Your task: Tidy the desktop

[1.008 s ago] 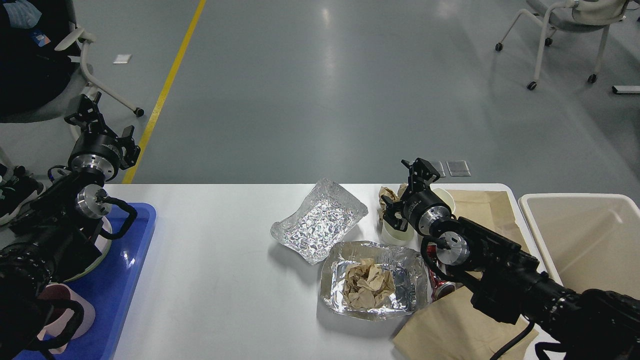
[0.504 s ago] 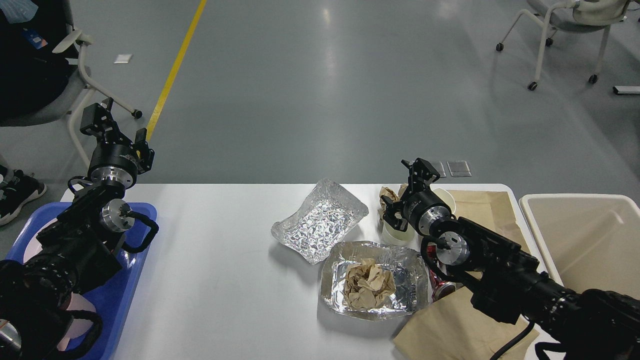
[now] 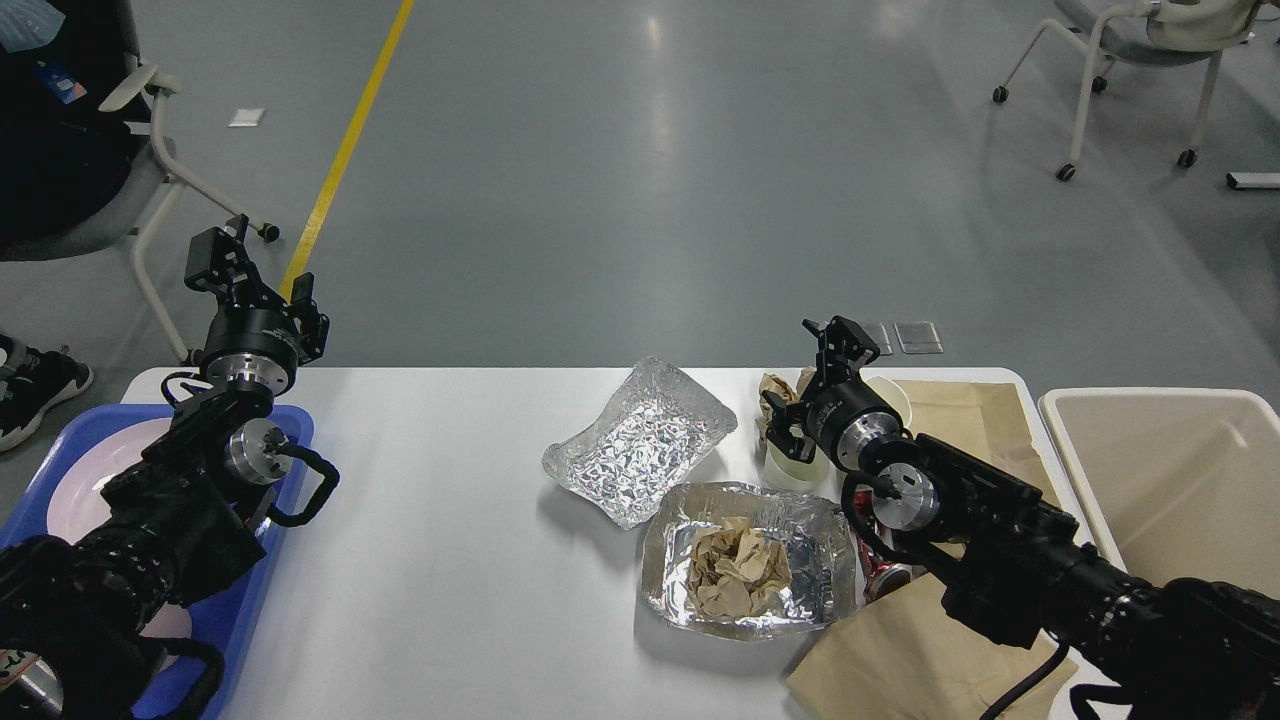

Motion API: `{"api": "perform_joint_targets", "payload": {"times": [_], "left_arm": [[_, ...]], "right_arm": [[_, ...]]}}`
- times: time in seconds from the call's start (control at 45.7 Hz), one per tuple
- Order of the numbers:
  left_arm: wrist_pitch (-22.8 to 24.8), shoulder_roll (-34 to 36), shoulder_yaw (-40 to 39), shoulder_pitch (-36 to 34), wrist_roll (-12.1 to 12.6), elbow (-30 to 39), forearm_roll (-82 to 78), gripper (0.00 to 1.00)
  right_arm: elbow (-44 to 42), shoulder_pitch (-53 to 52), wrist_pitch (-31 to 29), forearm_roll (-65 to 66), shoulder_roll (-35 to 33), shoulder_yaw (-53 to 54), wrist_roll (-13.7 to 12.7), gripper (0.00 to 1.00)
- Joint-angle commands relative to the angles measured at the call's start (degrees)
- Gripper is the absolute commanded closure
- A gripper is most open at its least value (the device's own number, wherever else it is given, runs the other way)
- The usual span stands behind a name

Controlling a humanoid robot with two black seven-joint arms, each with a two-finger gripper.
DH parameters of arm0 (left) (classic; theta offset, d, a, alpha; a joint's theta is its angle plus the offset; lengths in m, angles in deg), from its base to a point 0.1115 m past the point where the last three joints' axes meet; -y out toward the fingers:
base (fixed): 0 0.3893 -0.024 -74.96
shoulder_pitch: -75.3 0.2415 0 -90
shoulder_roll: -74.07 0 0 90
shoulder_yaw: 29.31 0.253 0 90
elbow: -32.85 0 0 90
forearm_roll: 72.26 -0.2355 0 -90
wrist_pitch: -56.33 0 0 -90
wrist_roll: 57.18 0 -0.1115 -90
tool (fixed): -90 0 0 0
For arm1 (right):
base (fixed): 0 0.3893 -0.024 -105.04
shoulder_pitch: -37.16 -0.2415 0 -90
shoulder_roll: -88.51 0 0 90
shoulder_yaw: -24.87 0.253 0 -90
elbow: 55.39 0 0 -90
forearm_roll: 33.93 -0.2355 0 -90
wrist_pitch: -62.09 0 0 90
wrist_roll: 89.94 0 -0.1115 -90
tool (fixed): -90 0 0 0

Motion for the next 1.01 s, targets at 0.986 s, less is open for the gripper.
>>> {"api": "perform_joint_targets", "payload": {"times": [0.986], "left_arm": [[0.0, -0.11, 0.01, 0.03, -1.79, 0.0, 0.07, 0.04]], "right_arm": [[0.0, 0.0, 0.0, 0.0, 0.0, 0.0, 0.0, 0.0]]}}
